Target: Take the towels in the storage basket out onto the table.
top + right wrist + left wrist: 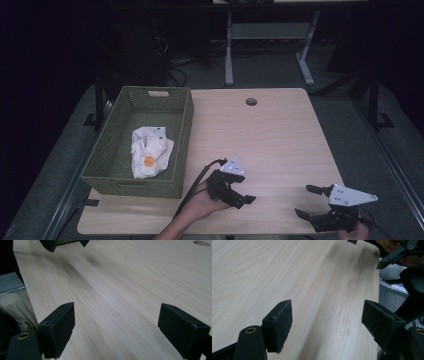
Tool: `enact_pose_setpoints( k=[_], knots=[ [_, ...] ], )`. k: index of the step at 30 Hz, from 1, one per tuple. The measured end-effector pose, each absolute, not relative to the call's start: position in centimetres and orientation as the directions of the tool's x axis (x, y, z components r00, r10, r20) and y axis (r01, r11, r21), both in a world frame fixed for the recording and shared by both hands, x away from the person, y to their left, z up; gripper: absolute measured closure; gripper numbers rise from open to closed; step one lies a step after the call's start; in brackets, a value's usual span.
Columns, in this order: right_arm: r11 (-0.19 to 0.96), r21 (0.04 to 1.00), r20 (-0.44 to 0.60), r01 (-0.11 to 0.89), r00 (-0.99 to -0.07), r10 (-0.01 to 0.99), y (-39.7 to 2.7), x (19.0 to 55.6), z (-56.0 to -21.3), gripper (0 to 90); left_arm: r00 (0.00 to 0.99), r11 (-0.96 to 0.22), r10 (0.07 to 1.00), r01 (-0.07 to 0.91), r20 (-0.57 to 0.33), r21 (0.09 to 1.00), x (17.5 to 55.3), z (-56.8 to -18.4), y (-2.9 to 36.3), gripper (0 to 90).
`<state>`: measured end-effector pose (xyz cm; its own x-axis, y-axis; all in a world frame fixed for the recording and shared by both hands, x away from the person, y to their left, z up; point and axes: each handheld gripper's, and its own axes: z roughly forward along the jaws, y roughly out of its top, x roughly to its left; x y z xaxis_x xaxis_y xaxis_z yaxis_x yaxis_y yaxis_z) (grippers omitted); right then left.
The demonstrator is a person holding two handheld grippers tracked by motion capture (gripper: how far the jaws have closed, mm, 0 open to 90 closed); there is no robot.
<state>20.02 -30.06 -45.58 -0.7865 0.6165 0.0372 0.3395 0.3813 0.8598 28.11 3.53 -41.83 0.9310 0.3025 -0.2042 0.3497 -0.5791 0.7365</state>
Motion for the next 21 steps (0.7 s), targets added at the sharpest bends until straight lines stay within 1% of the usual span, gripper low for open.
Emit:
enact_pose_setpoints(
  k=[12, 14, 21],
  knots=[
    [0.388, 0.861, 0.030, 0.328, -0.795, 0.606, -30.2, 20.0, -45.5, 13.8, 0.942, -0.618, 0.299, 0.313, -0.152, 0.721, 29.9, -38.5, 4.3, 24.6],
    [0.389, 0.861, 0.030, 0.328, -0.796, 0.605, -30.2, 20.0, -45.5, 13.8, 0.947, -0.637, 0.292, 0.297, -0.134, 0.711, 30.2, -38.0, 4.5, 24.6],
    [0.387, 0.862, 0.029, 0.326, -0.796, 0.605, -30.2, 20.0, -45.5, 13.8, 0.960, -0.679, 0.256, 0.263, -0.114, 0.686, 31.1, -35.9, 5.4, 24.6]
  ],
)
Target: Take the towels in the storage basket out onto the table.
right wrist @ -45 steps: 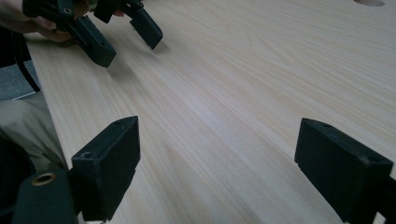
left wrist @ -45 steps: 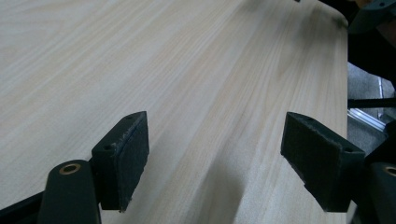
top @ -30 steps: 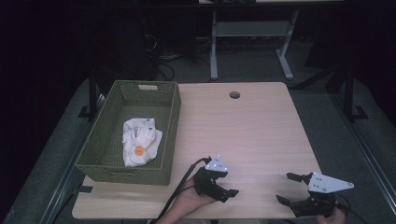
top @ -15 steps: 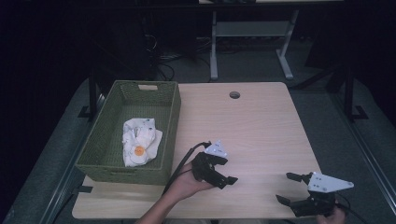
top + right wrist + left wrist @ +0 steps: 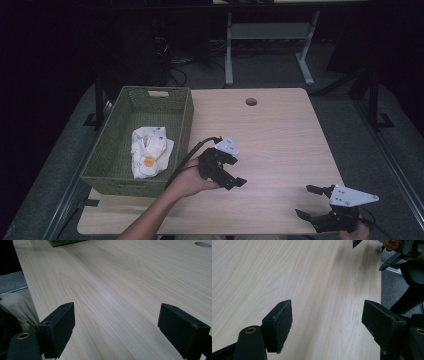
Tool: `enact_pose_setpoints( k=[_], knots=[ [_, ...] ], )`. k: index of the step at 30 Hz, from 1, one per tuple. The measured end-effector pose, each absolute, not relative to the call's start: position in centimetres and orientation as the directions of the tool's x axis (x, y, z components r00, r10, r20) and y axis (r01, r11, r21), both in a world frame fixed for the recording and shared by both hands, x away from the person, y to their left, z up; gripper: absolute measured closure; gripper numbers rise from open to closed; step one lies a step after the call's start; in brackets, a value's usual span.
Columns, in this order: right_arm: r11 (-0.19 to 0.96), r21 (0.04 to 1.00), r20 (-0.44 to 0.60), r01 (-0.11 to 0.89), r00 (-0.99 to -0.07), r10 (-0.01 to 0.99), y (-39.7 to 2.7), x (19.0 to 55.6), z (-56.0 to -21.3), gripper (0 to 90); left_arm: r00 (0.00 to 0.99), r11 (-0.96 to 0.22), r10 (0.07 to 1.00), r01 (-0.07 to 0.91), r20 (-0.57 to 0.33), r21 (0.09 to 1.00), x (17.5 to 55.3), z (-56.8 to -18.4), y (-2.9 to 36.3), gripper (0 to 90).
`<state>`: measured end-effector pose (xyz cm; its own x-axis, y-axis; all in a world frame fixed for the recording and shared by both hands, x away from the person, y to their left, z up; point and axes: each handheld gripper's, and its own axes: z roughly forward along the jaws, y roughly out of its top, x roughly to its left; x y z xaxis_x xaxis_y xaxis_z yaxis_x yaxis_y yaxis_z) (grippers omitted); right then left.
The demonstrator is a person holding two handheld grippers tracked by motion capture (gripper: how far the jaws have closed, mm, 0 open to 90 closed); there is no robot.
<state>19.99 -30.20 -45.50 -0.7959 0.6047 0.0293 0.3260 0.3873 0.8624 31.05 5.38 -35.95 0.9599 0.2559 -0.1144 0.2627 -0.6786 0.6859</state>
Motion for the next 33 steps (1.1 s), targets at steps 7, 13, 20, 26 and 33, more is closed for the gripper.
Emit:
enact_pose_setpoints(
  k=[7, 13, 20, 26, 33],
  knots=[
    [0.387, 0.862, 0.030, 0.327, -0.796, 0.604, -30.2, 20.0, -45.5, 13.8, 0.957, -0.675, 0.261, 0.277, -0.130, 0.684, 32.3, -34.5, 6.7, 24.7],
    [0.387, 0.863, 0.032, 0.325, -0.798, 0.601, -30.2, 20.0, -45.5, 13.8, 0.953, -0.685, 0.257, 0.299, -0.164, 0.665, 33.3, -34.4, 8.1, 24.5],
    [0.390, 0.861, 0.032, 0.328, -0.799, 0.600, -30.1, 20.0, -45.5, 13.8, 0.946, -0.670, 0.256, 0.322, -0.199, 0.669, 34.0, -33.4, 10.2, 24.9],
    [0.388, 0.862, 0.032, 0.326, -0.799, 0.601, -30.2, 20.0, -45.5, 13.8, 0.931, -0.655, 0.287, 0.361, -0.224, 0.664, 34.6, -33.0, 12.5, 27.1],
    [0.391, 0.859, 0.032, 0.329, -0.798, 0.602, -30.1, 20.0, -45.6, 13.8, 0.916, -0.633, 0.333, 0.393, -0.224, 0.667, 35.3, -32.8, 14.6, 27.0]
  ],
)
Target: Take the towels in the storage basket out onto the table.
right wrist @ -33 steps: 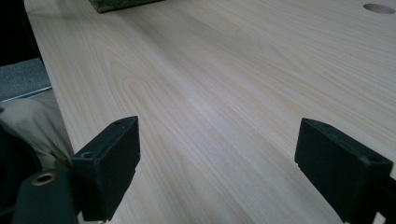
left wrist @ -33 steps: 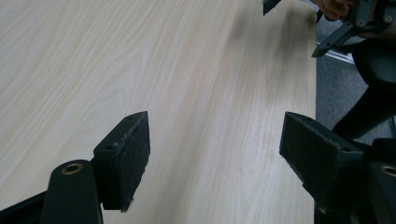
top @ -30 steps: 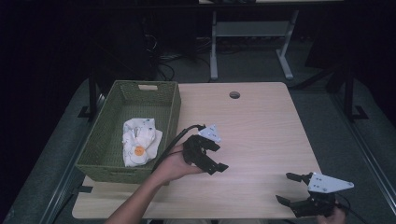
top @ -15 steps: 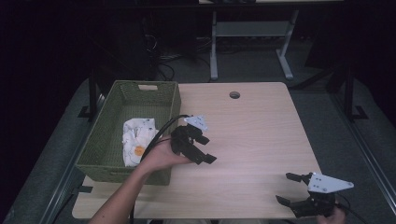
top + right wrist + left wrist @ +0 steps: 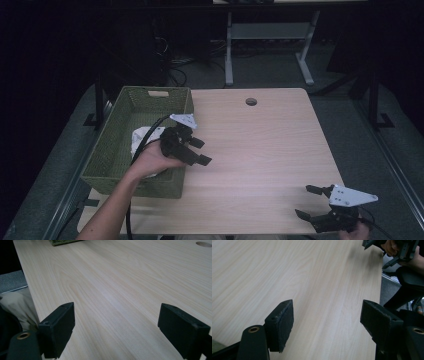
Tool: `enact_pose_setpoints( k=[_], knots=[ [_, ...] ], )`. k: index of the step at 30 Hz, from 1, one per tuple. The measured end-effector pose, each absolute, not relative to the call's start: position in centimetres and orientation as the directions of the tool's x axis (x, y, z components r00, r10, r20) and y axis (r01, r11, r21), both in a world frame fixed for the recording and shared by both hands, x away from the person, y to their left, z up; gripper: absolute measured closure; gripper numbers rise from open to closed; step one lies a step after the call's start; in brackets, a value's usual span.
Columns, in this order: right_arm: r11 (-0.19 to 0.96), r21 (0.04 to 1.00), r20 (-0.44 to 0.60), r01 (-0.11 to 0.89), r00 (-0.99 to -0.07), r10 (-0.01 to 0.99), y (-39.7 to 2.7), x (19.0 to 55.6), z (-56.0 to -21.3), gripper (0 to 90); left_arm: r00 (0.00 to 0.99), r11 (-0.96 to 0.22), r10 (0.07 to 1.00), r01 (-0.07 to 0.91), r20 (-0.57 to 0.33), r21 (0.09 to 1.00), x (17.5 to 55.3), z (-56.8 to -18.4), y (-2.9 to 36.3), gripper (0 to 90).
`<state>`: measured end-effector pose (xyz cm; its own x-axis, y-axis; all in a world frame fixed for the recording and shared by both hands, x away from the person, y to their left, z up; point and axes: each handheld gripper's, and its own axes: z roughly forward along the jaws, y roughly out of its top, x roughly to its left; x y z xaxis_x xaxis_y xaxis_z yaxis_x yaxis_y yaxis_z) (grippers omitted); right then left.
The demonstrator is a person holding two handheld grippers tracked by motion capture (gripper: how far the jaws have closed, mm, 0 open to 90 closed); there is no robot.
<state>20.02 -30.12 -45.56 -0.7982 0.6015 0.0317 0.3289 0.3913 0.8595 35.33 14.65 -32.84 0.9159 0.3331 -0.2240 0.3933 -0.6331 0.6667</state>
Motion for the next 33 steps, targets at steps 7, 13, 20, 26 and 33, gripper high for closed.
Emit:
enact_pose_setpoints(
  k=[7, 13, 20, 26, 33],
  knots=[
    [0.392, 0.859, 0.034, 0.330, -0.800, 0.600, -30.1, 20.1, -45.6, 13.8, 0.910, -0.640, 0.360, 0.402, -0.206, 0.654, 35.8, -32.8, 16.3, 27.2],
    [0.392, 0.859, 0.032, 0.328, -0.801, 0.598, -30.1, 20.1, -45.6, 13.8, 0.895, -0.632, 0.396, 0.429, -0.207, 0.645, 36.2, -32.9, 17.9, 28.5],
    [0.394, 0.859, 0.031, 0.329, -0.799, 0.600, -30.1, 20.1, -45.6, 13.8, 0.871, -0.602, 0.441, 0.467, -0.218, 0.648, 36.6, -33.0, 20.2, 28.3],
    [0.393, 0.859, 0.031, 0.329, -0.799, 0.601, -30.1, 20.1, -45.6, 13.8, 0.851, -0.583, 0.479, 0.492, -0.216, 0.647, 37.0, -33.1, 21.8, 28.3],
    [0.393, 0.858, 0.031, 0.329, -0.799, 0.600, -30.1, 20.1, -45.6, 13.8, 0.816, -0.576, 0.543, 0.534, -0.199, 0.619, 37.4, -33.7, 23.5, 28.1]
  ],
)
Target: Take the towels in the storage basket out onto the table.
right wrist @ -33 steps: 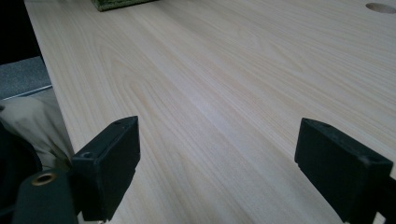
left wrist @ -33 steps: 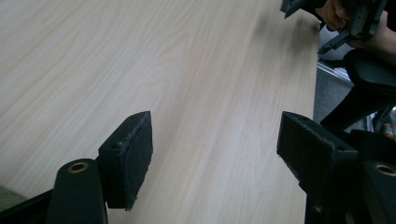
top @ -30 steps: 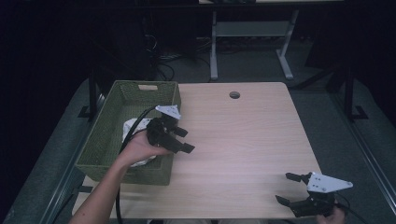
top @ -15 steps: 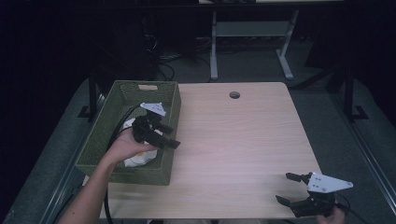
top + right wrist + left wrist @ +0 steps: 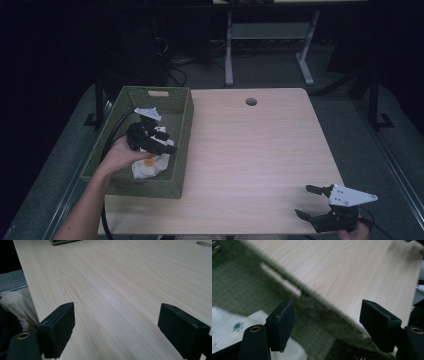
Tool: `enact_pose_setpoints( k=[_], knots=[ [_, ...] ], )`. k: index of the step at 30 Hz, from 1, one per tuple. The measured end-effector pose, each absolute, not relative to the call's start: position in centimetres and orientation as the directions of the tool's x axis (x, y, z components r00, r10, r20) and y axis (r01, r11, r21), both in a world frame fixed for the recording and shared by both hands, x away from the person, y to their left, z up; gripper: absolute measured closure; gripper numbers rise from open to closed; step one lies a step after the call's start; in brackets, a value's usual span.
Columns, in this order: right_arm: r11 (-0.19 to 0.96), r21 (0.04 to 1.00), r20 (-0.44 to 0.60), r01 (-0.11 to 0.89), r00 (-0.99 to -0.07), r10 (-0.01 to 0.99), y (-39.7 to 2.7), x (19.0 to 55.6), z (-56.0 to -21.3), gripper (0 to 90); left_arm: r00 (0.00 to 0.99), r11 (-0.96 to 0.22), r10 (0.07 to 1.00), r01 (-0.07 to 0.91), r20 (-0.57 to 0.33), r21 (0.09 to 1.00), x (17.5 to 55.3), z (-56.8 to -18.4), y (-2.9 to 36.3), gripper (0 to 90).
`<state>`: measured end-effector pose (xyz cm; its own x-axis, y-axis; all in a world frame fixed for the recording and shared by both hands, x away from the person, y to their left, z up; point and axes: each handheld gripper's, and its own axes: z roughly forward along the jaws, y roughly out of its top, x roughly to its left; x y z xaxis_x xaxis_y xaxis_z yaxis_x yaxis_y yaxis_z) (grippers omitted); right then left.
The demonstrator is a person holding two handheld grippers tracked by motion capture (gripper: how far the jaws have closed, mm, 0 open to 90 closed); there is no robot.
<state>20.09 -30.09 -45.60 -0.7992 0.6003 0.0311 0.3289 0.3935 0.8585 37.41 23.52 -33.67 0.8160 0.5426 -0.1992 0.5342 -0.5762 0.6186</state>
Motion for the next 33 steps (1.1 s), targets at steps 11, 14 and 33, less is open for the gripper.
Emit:
enact_pose_setpoints(
  k=[11, 14, 33],
  knots=[
    [0.395, 0.860, 0.027, 0.324, -0.801, 0.599, -30.1, 20.1, -45.6, 13.8, 0.717, -0.540, 0.674, 0.642, -0.177, 0.544, 38.5, -35.7, 27.0, 30.2],
    [0.392, 0.861, 0.029, 0.325, -0.800, 0.599, -30.2, 20.1, -45.6, 13.8, 0.687, -0.541, 0.711, 0.673, -0.153, 0.505, 38.8, -36.3, 27.6, 29.9],
    [0.387, 0.865, 0.026, 0.319, -0.799, 0.601, -30.4, 20.0, -45.5, 13.8, 0.534, -0.484, 0.844, 0.801, -0.054, 0.353, 40.0, -38.8, 28.8, 30.3]
  ],
)
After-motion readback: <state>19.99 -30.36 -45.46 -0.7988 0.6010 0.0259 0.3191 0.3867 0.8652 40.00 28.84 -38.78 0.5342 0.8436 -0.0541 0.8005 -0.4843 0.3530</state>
